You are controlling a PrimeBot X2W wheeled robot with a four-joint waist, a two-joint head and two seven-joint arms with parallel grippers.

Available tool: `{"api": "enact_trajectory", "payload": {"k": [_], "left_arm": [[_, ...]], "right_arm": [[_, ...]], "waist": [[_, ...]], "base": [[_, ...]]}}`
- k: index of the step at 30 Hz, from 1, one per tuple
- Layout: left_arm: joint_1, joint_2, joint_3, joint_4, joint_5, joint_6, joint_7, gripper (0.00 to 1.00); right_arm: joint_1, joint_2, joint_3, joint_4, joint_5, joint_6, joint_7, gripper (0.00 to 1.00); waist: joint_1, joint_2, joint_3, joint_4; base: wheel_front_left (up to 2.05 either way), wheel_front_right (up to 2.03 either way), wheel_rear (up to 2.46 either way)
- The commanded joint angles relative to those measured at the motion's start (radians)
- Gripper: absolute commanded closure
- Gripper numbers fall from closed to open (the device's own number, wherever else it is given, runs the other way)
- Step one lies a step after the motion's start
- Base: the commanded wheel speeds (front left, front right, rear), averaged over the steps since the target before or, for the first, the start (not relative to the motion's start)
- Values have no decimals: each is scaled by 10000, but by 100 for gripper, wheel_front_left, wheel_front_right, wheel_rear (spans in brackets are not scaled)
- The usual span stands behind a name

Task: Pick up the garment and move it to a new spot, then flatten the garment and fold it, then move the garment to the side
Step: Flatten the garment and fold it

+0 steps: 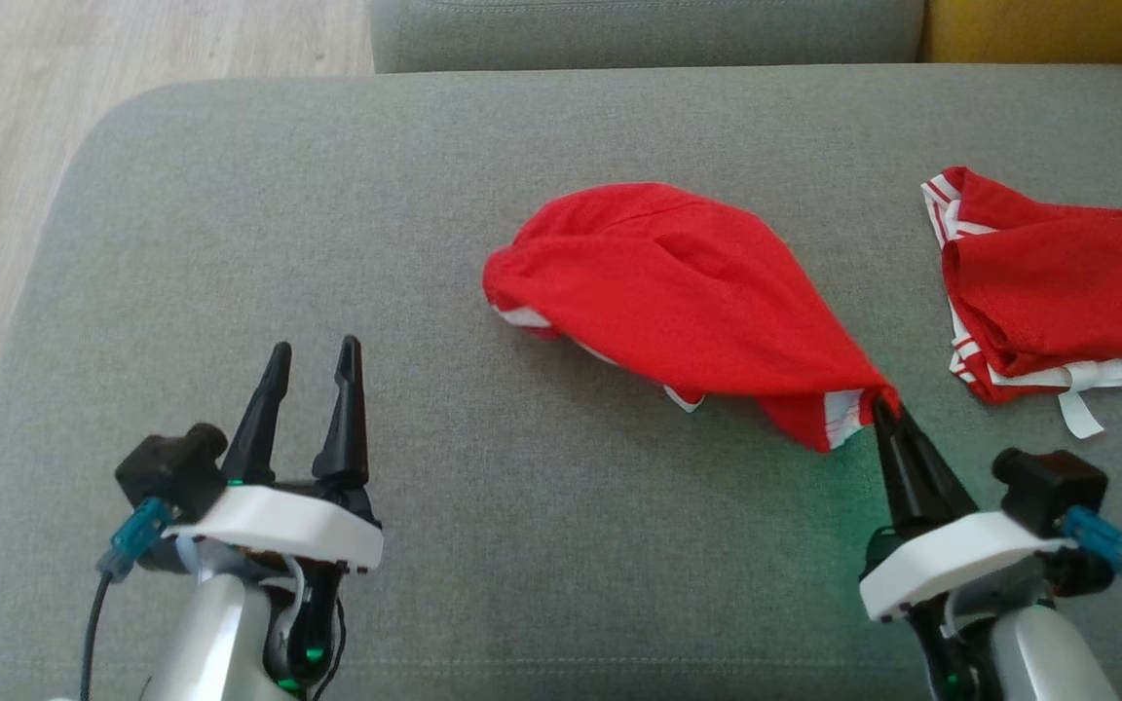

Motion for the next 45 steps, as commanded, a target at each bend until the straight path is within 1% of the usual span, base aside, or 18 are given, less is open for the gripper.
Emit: {"api": "enact_trajectory", "payload": {"k": [1, 8, 15, 19, 27, 33, 34, 35, 36, 40, 45], "left_arm": [[-255, 46, 314, -290, 115, -17, -59, 0], [-358, 44, 207, -233, 144, -56, -59, 0], [-478, 43, 52, -111, 157, -114, -59, 0], [-611, 42, -48, 24, 197, -189, -59, 0], [-897, 42, -246, 86, 203, -257, -59, 0], [-1008, 42, -342, 115, 201, -282, -59, 0], [-1024, 42, -354, 128, 201, -285, -59, 0], [-1038, 42, -365, 137, 202, -288, -59, 0], [-1051, 42, -381, 147, 200, -290, -59, 0], [-1112, 42, -450, 200, 192, -299, -59, 0], [-1144, 42, -497, 231, 180, -307, -59, 0]], "right_arm": [[-276, -22, 114, -454, -48, 65, 9, 100], [-684, -22, -791, -251, -113, 65, -13, 100], [-1385, -22, -1255, 497, -497, 65, 28, 100], [-2050, -22, -1307, 1162, -861, 65, -71, 100], [-3627, -22, -1855, 2813, -1824, 65, -223, 100], [-4351, -22, -2298, 3907, -2484, 65, -210, 100], [-4474, -22, -2361, 4124, -2608, 65, -228, 98], [-4583, -22, -2438, 4336, -2770, 65, -234, 51], [-4688, -22, -2509, 4520, -2970, 65, -271, 0], [-5056, -22, -2739, 5116, -3527, 65, -597, 0], [-5170, -22, -2774, 5429, -3378, 65, -1336, 0]], "waist": [[0, 0, 15, 1], [0, 0, 148, 93], [0, 0, 363, 178], [0, 0, 506, 154], [0, 0, 792, 176], [0, 0, 956, 305], [0, 0, 982, 325], [0, 0, 1008, 340], [0, 0, 1035, 354], [0, 0, 1070, 372], [0, 0, 956, 288]], "base": [[0, 0, 0], [0, 0, 0], [0, 0, 0], [0, 0, 0], [0, 0, 0], [0, 0, 0], [0, 0, 0], [0, 0, 0], [0, 0, 0], [0, 0, 0], [0, 0, 0]]}}
